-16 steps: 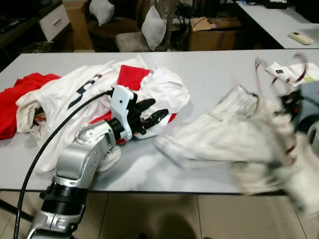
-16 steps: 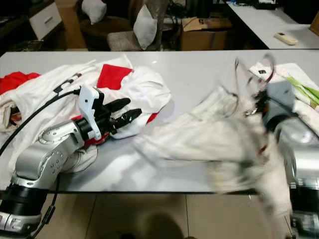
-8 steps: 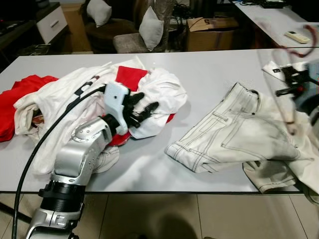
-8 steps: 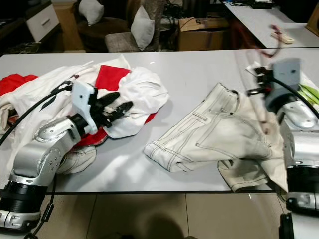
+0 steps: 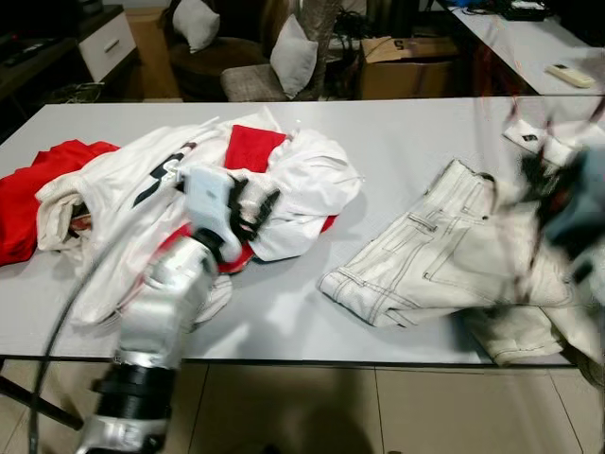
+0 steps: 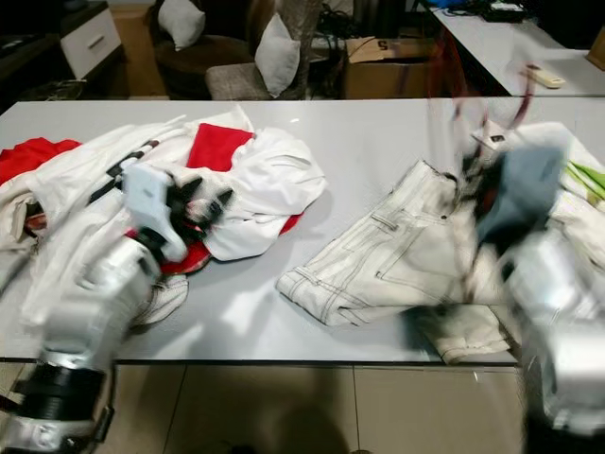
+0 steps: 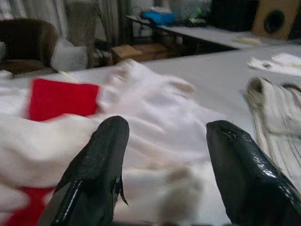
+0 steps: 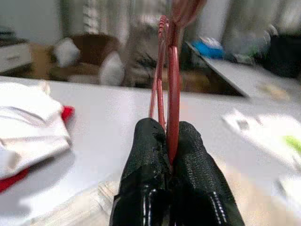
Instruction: Hang hanger
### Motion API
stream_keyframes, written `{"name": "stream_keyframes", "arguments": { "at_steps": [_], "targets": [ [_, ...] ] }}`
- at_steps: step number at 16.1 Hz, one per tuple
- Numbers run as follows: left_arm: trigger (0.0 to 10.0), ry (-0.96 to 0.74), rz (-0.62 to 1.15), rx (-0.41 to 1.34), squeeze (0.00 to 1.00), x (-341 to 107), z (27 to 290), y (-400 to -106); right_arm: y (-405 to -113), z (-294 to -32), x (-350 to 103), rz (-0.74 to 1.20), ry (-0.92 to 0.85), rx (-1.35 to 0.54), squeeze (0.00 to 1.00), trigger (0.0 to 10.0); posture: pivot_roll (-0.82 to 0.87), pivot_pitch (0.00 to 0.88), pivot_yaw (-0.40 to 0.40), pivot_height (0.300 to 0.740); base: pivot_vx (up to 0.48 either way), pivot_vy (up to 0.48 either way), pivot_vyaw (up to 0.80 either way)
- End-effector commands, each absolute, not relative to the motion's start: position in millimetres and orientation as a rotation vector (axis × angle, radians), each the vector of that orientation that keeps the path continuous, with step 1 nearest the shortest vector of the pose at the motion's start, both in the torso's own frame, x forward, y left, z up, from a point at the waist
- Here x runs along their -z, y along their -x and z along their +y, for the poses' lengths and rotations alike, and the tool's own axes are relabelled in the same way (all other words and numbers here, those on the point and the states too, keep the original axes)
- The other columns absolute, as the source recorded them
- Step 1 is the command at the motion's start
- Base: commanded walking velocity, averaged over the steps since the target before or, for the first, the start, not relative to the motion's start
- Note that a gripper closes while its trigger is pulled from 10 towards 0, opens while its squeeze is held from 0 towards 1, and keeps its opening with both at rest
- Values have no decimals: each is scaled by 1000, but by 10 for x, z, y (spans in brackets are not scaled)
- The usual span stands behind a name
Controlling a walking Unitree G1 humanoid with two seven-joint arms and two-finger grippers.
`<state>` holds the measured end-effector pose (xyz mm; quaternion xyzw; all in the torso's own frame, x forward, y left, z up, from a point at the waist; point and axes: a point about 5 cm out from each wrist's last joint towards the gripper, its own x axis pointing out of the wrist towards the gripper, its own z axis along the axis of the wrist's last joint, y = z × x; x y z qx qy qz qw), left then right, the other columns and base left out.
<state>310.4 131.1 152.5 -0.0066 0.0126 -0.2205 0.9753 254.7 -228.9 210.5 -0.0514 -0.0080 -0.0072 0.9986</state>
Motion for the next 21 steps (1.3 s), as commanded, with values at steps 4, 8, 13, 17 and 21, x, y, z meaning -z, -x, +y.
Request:
{"name": "stream_keyframes", "arguments": {
  "at_steps": [4,8,13,17,21],
  "targets": [
    [10000,-9,6,461,0,-1503,1173,-3076,-2450,-2212,-2060,-43,124,111,0,10000,-201,26,98,740,0,-343,0],
    [10000,-28,-23,434,0,-1565,1242,-3085,-2437,-2137,-2222,-54,171,42,0,10000,-195,22,78,740,0,-330,0],
    [10000,-24,-77,399,0,-1744,1349,-3135,-2469,-1991,-2503,-140,169,-64,0,10000,-194,18,54,740,0,-308,0],
    [10000,-84,-57,426,0,-1680,1346,-3056,-2446,-2070,-2202,-40,138,-8,0,10000,-182,18,32,740,0,-285,0],
    [10000,-71,-39,443,0,-1649,1335,-2973,-2359,-2242,-1992,44,100,76,0,10000,-177,26,33,740,0,-190,0]
  ]
}}
